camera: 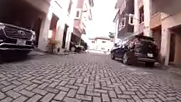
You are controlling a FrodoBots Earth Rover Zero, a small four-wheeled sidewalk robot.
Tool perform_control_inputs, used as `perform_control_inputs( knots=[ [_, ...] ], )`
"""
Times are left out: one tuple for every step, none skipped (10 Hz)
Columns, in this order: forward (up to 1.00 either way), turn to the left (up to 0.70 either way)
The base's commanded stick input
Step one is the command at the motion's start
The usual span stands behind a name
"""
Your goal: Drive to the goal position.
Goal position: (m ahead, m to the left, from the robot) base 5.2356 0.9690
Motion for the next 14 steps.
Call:
perform_control_inputs(
  knots=[
    [0.69, 0.03],
    [0.69, 0.03],
    [0.69, 0.03],
    [0.69, 0.03],
    [0.69, 0.03],
    [0.69, 0.03],
    [0.69, 0.03],
    [0.69, 0.03],
    [0.69, 0.03],
    [0.69, 0.03],
    [0.69, 0.03],
    [0.69, 0.03],
    [0.69, 0.03],
    [0.69, 0.03]
  ],
)
